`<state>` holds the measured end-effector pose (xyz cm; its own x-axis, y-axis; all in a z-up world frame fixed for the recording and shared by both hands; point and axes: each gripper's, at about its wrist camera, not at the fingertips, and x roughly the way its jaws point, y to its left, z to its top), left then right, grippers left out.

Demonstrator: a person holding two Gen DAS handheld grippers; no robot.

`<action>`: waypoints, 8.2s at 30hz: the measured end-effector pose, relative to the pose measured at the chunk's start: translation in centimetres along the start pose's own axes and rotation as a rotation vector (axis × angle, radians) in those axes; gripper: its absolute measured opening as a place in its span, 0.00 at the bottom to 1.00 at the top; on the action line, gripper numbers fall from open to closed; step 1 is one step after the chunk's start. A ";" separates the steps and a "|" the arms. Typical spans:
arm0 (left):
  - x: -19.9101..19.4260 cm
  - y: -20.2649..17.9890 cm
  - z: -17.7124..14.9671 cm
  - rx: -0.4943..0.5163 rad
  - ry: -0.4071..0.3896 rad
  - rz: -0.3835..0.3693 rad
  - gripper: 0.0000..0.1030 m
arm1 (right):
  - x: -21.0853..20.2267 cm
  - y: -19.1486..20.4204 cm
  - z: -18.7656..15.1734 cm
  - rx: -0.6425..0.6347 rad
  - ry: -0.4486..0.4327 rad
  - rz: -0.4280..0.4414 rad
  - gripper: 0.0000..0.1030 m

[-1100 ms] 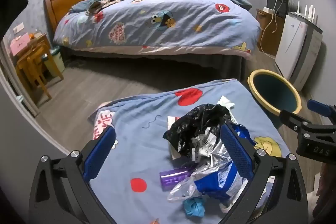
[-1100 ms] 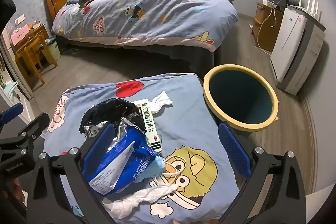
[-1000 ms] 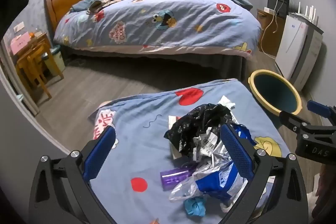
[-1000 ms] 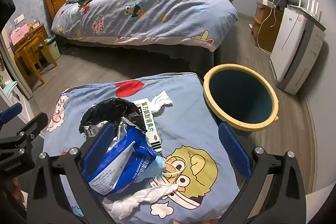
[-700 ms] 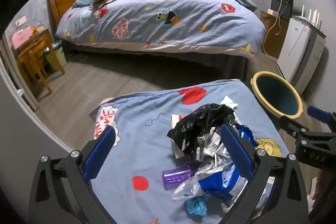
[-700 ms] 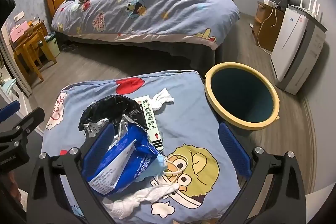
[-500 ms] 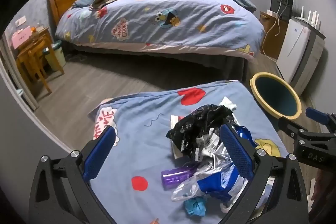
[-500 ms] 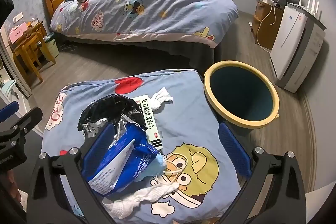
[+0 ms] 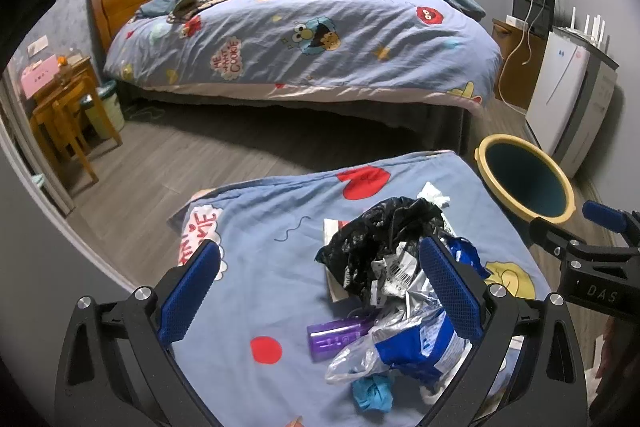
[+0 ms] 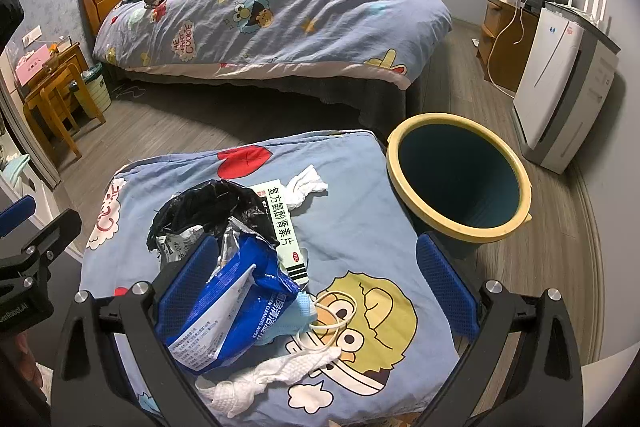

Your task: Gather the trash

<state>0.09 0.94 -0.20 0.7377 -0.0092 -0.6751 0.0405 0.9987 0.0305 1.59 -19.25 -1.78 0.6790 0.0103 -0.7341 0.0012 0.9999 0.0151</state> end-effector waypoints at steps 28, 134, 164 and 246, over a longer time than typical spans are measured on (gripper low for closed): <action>0.0 0.0 0.1 0.003 0.001 0.001 0.96 | 0.1 -0.1 -0.1 -0.001 0.003 -0.007 0.95; 11.4 -6.8 0.3 0.253 0.211 -0.094 0.05 | 2.2 -5.8 5.2 0.144 0.066 0.110 0.11; 7.6 -14.4 7.0 0.143 0.027 -0.267 0.04 | 1.7 -16.7 9.2 0.215 -0.048 0.000 0.11; 6.7 2.3 3.2 0.099 0.084 0.002 0.95 | 9.4 -0.4 4.3 -0.043 0.149 0.147 0.94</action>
<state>7.26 3.00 -2.29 0.6792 0.0011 -0.7339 0.1085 0.9889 0.1019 11.13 -19.65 -5.71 0.5532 0.1542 -0.8186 -0.1228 0.9871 0.1029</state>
